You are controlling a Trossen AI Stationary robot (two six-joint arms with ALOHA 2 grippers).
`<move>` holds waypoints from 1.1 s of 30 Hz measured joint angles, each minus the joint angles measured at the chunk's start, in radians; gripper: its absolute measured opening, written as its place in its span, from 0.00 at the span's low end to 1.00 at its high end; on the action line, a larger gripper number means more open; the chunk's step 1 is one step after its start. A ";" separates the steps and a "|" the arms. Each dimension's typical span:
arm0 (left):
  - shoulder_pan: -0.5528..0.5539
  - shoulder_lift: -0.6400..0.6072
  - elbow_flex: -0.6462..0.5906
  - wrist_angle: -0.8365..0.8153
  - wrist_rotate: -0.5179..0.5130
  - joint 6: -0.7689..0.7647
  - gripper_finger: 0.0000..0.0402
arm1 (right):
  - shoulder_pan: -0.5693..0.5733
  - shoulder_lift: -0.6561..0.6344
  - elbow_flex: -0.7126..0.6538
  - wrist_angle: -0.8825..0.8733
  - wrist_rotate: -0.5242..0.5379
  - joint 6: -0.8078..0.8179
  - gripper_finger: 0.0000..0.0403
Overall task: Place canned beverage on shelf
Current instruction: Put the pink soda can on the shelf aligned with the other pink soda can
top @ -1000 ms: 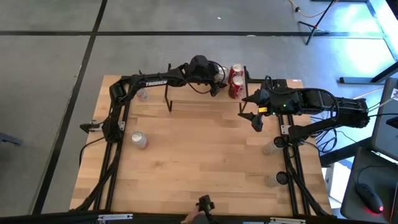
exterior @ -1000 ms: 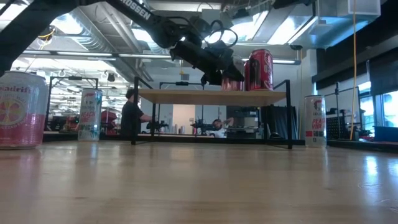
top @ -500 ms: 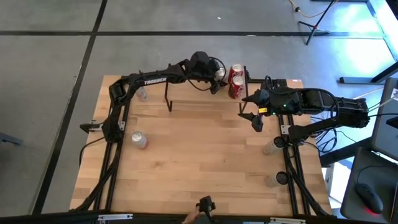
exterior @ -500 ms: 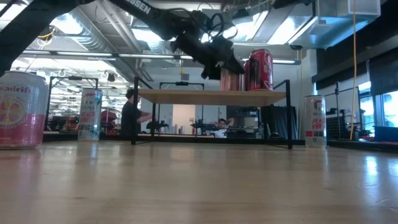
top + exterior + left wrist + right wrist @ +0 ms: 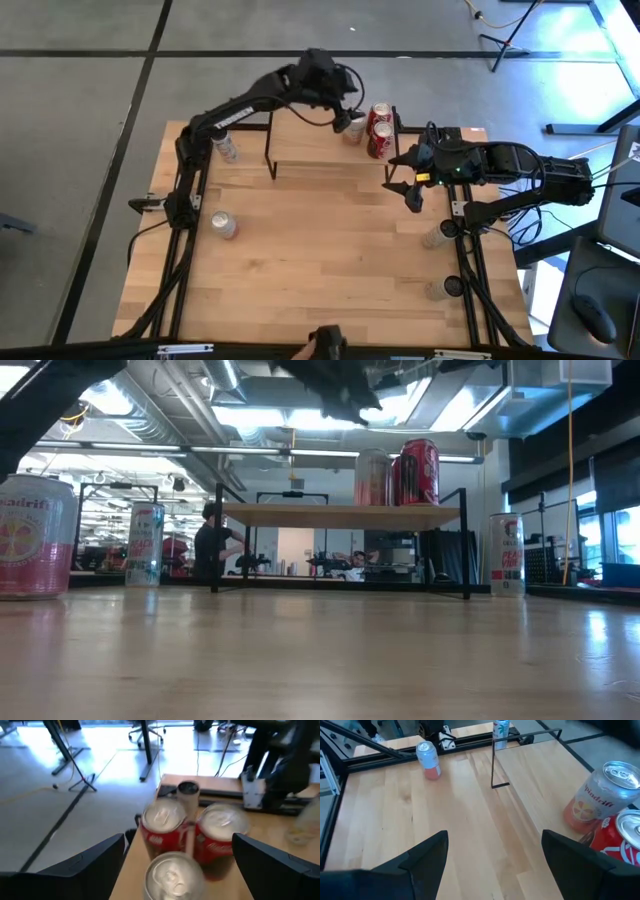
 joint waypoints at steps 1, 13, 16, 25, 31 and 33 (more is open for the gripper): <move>-0.007 -0.006 0.040 -0.042 -0.004 0.000 0.88 | 0.000 0.000 0.000 0.003 0.000 0.006 0.76; -0.136 -0.362 -0.105 -0.342 -0.048 -0.032 0.88 | 0.054 0.009 0.000 0.025 -0.102 0.196 0.76; -0.204 -0.480 -0.258 -0.330 -0.074 -0.109 0.88 | 0.119 0.018 0.000 0.025 -0.051 0.198 0.76; -0.431 -0.734 -0.566 -0.325 -0.097 -0.547 0.88 | 0.293 0.034 0.000 0.015 -0.007 0.206 0.76; -0.567 -0.752 -0.630 -0.375 -0.053 -0.865 0.88 | 0.344 0.058 0.000 -0.028 0.003 0.178 0.76; -0.605 -0.750 -0.645 -0.424 -0.043 -0.952 0.88 | 0.350 0.069 0.000 -0.048 0.002 0.172 0.76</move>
